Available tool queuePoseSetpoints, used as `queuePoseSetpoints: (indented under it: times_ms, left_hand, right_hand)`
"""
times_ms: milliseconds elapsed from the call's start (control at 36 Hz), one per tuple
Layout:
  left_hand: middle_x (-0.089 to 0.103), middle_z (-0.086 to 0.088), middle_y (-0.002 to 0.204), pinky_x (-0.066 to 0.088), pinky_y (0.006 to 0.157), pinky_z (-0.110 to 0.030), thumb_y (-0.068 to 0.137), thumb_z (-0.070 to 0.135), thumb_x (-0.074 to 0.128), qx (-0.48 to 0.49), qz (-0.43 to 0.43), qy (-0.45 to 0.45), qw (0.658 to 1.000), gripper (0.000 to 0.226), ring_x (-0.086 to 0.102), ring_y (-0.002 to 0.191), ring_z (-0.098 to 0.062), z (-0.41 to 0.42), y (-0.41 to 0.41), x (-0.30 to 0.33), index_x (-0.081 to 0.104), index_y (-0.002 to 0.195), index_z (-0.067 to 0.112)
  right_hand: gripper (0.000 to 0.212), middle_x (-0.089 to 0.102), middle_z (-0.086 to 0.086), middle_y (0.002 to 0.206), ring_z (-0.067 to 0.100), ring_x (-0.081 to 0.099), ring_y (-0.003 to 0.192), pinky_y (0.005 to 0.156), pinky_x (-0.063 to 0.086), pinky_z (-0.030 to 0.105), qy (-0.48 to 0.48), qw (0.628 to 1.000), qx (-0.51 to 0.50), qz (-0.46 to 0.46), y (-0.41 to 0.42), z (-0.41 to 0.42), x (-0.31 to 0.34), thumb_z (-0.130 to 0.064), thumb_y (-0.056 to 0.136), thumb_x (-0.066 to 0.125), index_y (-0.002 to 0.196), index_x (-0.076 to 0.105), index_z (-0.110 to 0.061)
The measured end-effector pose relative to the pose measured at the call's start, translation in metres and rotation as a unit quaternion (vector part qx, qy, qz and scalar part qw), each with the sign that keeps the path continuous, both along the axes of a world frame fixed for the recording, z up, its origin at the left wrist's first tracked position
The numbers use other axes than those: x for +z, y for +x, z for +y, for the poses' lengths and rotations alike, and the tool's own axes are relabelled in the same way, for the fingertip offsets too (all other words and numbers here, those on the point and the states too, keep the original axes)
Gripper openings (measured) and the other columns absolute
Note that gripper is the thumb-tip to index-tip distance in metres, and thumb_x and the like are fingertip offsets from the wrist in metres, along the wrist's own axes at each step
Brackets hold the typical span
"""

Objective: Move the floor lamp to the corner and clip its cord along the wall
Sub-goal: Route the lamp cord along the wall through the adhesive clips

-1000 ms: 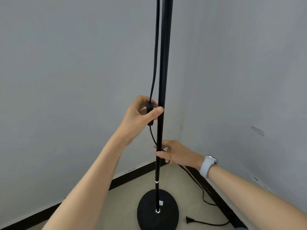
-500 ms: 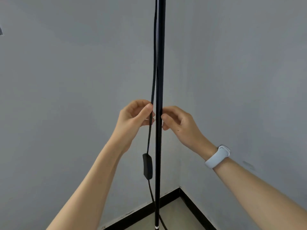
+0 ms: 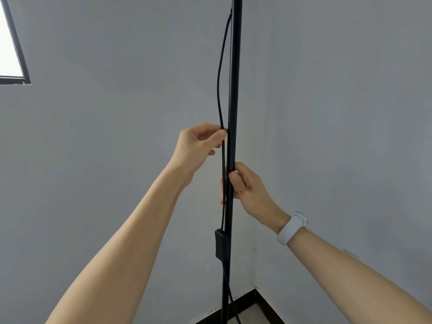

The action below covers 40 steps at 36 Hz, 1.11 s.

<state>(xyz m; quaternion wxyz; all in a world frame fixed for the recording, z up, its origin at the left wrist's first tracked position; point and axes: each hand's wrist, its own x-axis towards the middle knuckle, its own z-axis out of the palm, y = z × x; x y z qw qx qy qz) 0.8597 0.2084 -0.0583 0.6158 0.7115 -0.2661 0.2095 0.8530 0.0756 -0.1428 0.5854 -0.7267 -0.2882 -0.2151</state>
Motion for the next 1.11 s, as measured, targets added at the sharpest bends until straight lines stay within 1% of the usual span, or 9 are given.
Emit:
queuePoseSetpoints:
  times_ms: [139,222,361,611,694,833,944,1028,1111]
  left_hand:
    - [0.069,0.01,0.069,0.053,0.068,-0.019,0.088,0.02,0.061,0.01,0.015,-0.036,0.999,0.01,0.064,0.066,-0.003,0.002,0.0,0.001,0.068,0.08,0.02]
    - [0.07,0.008,0.06,0.056,0.071,-0.026,0.093,0.016,0.055,-0.031,0.029,-0.068,0.997,0.011,0.064,0.059,-0.008,0.006,-0.004,0.003,0.062,0.085,0.013]
    - [0.064,0.008,0.056,0.054,0.056,-0.021,0.094,0.013,0.052,-0.051,0.003,-0.045,0.998,0.012,0.058,0.051,-0.011,0.005,-0.01,0.007,0.057,0.084,0.009]
    - [0.057,0.006,0.058,0.05,0.052,-0.02,0.095,0.013,0.052,-0.03,-0.003,-0.06,0.998,0.011,0.052,0.048,-0.013,-0.006,-0.001,-0.013,0.062,0.092,0.012]
    - [0.06,0.009,0.057,0.053,0.055,-0.022,0.095,0.013,0.051,-0.038,-0.002,-0.063,0.997,0.016,0.054,0.05,-0.012,-0.007,0.001,-0.015,0.066,0.09,0.017]
    - [0.067,0.004,0.066,0.056,0.063,-0.025,0.093,0.011,0.055,-0.094,0.029,-0.067,0.993,0.014,0.064,0.061,-0.014,-0.015,0.001,-0.019,0.069,0.091,0.012]
    - [0.068,0.004,0.067,0.057,0.065,-0.025,0.09,0.011,0.06,-0.114,0.04,-0.071,0.99,0.01,0.065,0.061,-0.014,-0.027,-0.001,-0.019,0.07,0.088,0.012]
    - [0.067,0.006,0.064,0.056,0.062,-0.023,0.087,0.015,0.065,-0.114,0.045,-0.07,0.99,0.006,0.064,0.059,-0.012,-0.035,-0.003,-0.017,0.07,0.085,0.011]
    - [0.067,0.008,0.062,0.057,0.064,-0.023,0.086,0.016,0.066,-0.118,0.048,-0.054,0.99,0.007,0.062,0.06,-0.009,-0.039,-0.004,-0.017,0.07,0.08,0.014]
  right_hand:
    - [0.022,0.051,0.01,0.07,0.025,0.051,0.055,0.059,0.051,0.035,0.042,0.998,0.045,0.034,0.007,-0.014,0.002,-0.017,0.099,0.029,0.097,0.048,-0.008]
    - [0.027,0.048,0.007,0.063,0.019,0.044,0.048,0.051,0.043,0.032,0.089,0.993,0.056,0.052,0.012,-0.02,0.0,-0.022,0.099,0.026,0.097,0.05,-0.011]
    - [0.031,0.045,-0.003,0.053,0.012,0.035,0.041,0.043,0.036,0.026,0.119,0.988,0.065,0.073,0.019,-0.027,0.005,-0.026,0.1,0.025,0.095,0.054,-0.018]
    - [0.034,0.044,-0.003,0.055,0.012,0.035,0.042,0.044,0.034,0.027,0.086,0.99,0.066,0.089,0.026,-0.048,0.004,-0.028,0.1,0.023,0.104,0.055,-0.018]
    - [0.036,0.046,-0.001,0.055,0.014,0.038,0.043,0.045,0.037,0.027,0.08,0.991,0.059,0.089,0.027,-0.052,0.004,-0.028,0.1,0.022,0.109,0.056,-0.018]
    - [0.036,0.052,0.001,0.057,0.018,0.046,0.046,0.05,0.045,0.029,0.057,0.997,0.022,0.051,0.021,-0.054,0.001,-0.028,0.1,0.023,0.109,0.056,-0.017]
    - [0.029,0.058,0.0,0.064,0.016,0.055,0.052,0.057,0.052,0.028,0.048,0.998,-0.044,0.018,0.012,-0.057,0.006,-0.024,0.099,0.03,0.112,0.053,-0.011]
    - [0.026,0.059,-0.001,0.085,0.015,0.059,0.068,0.072,0.053,0.03,0.025,0.994,-0.101,-0.015,0.004,-0.06,0.011,-0.021,0.097,0.038,0.121,0.043,-0.012]
    - [0.022,0.051,-0.011,0.105,0.005,0.056,0.09,0.08,0.049,0.016,0.009,0.979,-0.186,-0.083,-0.008,-0.062,0.006,-0.024,0.095,0.043,0.116,0.041,-0.022]
